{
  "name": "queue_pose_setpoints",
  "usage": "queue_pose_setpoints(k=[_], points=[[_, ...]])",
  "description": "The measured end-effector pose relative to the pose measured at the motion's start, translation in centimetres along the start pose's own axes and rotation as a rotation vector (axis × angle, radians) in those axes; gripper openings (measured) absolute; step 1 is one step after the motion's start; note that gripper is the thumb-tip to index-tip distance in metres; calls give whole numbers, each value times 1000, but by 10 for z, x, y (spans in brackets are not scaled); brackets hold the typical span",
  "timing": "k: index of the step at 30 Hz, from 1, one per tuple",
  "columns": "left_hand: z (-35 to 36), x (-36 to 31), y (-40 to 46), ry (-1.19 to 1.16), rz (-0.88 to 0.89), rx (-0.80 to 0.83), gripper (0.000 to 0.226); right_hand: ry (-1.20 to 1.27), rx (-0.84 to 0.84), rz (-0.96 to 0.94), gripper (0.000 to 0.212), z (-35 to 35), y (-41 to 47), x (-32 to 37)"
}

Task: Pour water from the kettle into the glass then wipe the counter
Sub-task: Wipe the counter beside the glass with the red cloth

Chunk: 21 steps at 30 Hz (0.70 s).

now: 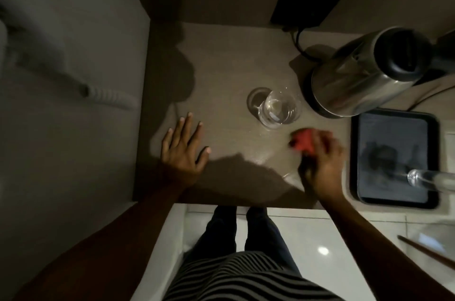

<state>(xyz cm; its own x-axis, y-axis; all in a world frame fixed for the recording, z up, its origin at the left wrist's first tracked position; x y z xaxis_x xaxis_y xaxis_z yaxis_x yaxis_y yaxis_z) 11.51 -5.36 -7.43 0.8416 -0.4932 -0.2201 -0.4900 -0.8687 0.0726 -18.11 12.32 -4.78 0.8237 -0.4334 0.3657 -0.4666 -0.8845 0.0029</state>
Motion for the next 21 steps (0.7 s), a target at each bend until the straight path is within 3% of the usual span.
queue_pose_setpoints(k=[3, 4, 5, 6, 8, 9, 10, 11, 12, 13, 16, 18, 19, 21], points=[[0, 1, 2, 5, 1, 8, 63, 22, -217, 559, 68, 4, 3, 25], [-1, 1, 1, 11, 11, -7, 62, 82, -226, 607, 65, 15, -3, 54], [-1, 0, 1, 16, 18, -15, 61, 172, -187, 539, 59, 22, -7, 87], [0, 0, 1, 18, 21, -14, 61, 224, -91, 365, 52, 33, -16, 114], [-1, 0, 2, 28, 24, -9, 62, 131, 140, -249, 44, 53, -47, 156], [0, 0, 3, 32, 24, 6, 63, 50, 204, -550, 43, 54, -57, 156], [1, 0, 5, 29, 16, 31, 63, 58, 251, -698, 38, 55, -59, 138], [1, 1, 5, 28, 9, 51, 64, 87, 279, -673, 32, 49, -53, 113], [2, 2, 3, 28, 9, 71, 65, 71, 248, -523, 29, 37, -42, 85], [2, 2, 1, 22, 14, 88, 65, 60, 155, -278, 30, 20, -29, 55], [4, 0, 12, 27, 6, 83, 66, 16, -217, 452, 57, 2, -20, 2], [-3, -7, 31, 11, 29, 56, 65, 95, -350, 558, 59, 4, -12, 31], [-4, -7, 35, 11, 34, 64, 66, 134, -297, 533, 53, 13, -11, 51], [-1, -5, 40, 32, 26, 107, 67, 293, -5, 297, 37, 41, -19, 87]])
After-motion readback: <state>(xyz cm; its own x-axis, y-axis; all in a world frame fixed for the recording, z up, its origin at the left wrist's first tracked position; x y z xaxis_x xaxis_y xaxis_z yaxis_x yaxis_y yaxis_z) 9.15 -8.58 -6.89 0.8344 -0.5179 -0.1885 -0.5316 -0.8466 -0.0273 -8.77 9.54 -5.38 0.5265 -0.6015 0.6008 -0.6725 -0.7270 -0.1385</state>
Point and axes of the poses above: each hand's wrist, its own y-axis towards the middle knuckle, its own z-axis out of the palm, x = y × z, the point moved 6 cm from there along y, towards the middle knuckle, and after that the axes turned 6 degrees about -z, right-handed, at the moved point
